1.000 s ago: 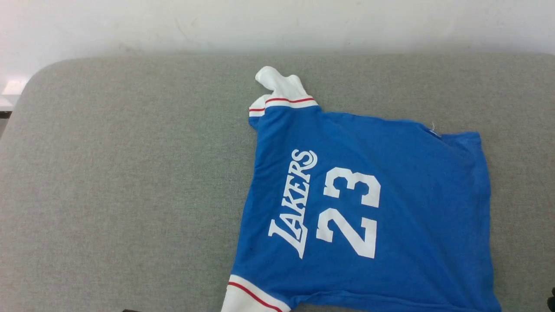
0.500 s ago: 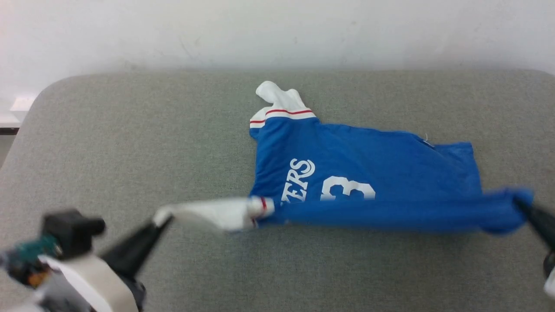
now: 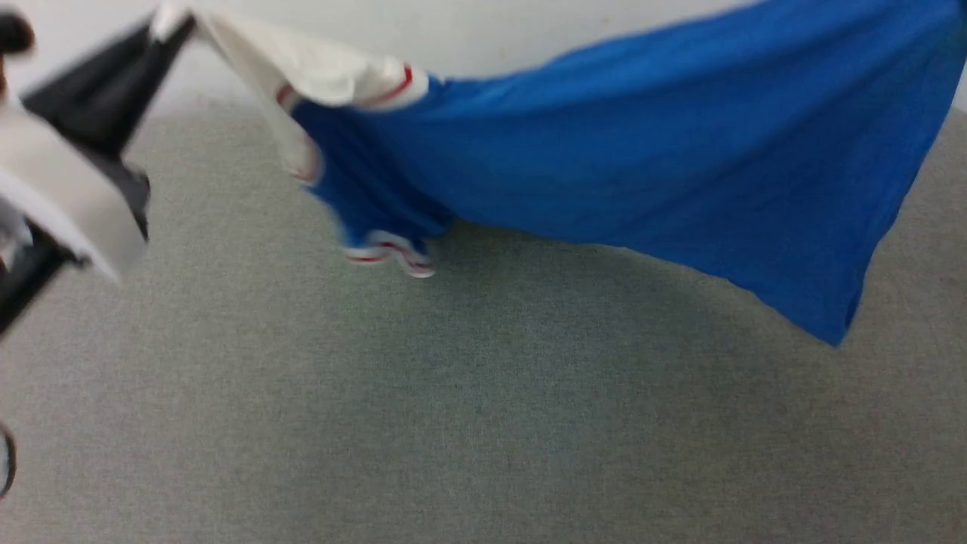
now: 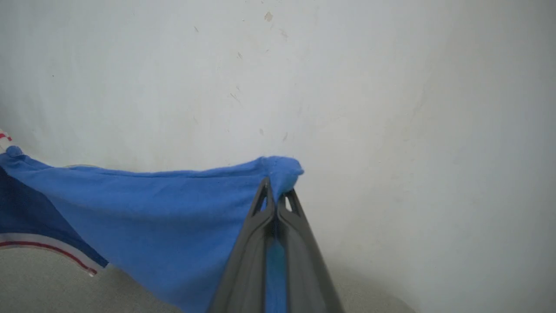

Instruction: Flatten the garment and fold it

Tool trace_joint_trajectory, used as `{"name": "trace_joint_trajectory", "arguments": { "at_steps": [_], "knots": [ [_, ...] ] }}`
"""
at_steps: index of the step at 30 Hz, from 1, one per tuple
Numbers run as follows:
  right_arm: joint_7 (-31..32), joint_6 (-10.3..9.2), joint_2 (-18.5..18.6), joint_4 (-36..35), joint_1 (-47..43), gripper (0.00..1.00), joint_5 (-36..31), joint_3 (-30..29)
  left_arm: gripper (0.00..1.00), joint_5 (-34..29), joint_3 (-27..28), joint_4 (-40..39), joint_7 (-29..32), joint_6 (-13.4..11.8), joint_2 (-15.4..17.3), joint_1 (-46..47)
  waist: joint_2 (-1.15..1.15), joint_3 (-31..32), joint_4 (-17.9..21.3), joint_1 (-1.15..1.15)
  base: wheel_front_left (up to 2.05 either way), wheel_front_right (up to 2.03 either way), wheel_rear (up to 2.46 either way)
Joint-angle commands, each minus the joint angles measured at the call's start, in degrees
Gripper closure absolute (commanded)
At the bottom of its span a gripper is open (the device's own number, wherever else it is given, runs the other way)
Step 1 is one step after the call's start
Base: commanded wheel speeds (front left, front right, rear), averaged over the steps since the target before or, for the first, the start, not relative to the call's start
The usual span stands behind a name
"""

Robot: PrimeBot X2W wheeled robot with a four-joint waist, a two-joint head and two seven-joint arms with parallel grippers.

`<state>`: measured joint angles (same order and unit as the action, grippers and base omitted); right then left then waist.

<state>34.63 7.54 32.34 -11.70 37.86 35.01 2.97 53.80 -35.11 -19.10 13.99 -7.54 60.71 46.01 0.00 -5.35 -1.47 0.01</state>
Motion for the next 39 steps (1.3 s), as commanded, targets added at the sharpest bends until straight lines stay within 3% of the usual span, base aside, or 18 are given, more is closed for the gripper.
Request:
{"name": "trace_joint_trajectory", "arguments": {
  "at_steps": [1, 6, 11, 16, 21, 28, 32, 39],
  "knots": [
    [-0.3, -0.05, -0.1, 1.9, 4.4, 1.0, -0.4, 1.3, 1.0, -1.0, 0.2, 2.3, 1.5, 1.1, -1.8, 4.4, 0.0, -1.2, 0.0, -0.01, 0.0, 0.0, 0.0],
    [1.1, -0.05, -1.4, 7.4, 16.1, 1.0, -0.2, 4.2, 1.0, -2.6, 0.7, 9.8, 6.1, 3.1, -6.0, 16.4, 0.0, -4.4, 0.2, -0.01, 0.0, 0.0, 0.0],
    [4.1, -0.05, -3.4, 14.3, 25.8, 1.0, -1.5, 5.3, 1.0, -8.8, -0.9, 16.3, 10.1, 4.8, -7.9, 27.5, 0.0, -10.1, 0.9, -0.01, 0.0, 0.0, 0.0],
    [4.6, -0.05, -5.1, 20.9, 35.9, 1.0, -5.9, 6.3, 1.0, -14.8, -1.7, 22.3, 11.5, 4.1, -12.0, 38.0, 0.0, -18.4, 1.5, -0.01, 0.0, 0.0, 0.0],
    [-2.0, -0.05, -8.6, 27.7, 47.4, 1.0, -11.2, 5.7, 1.0, -22.4, -1.2, 28.5, 4.7, 1.6, -17.1, 48.3, 0.0, -25.5, 1.9, -0.01, 0.0, 0.0, 0.0],
    [-12.7, -0.05, -11.1, 37.5, 57.5, 1.0, -16.8, 8.7, 1.0, -27.8, -0.3, 36.6, -6.0, -0.7, -22.6, 57.3, 0.0, -28.1, 1.8, -0.01, 0.0, 0.0, 0.0],
    [-17.7, -0.05, -9.8, 42.1, 61.0, 1.0, -18.3, 11.6, 1.0, -29.8, -0.2, 39.9, -11.5, -1.5, -25.2, 60.8, 0.0, -30.3, 1.4, -0.01, 0.0, 0.0, 0.0],
    [-25.9, -0.05, -5.8, 47.7, 61.7, 1.0, -17.5, 17.3, 1.0, -29.7, -0.2, 43.6, -18.5, -0.5, -27.1, 61.4, 0.0, -36.1, 2.0, -0.01, 0.0, 0.0, 0.0]
  ]
}}
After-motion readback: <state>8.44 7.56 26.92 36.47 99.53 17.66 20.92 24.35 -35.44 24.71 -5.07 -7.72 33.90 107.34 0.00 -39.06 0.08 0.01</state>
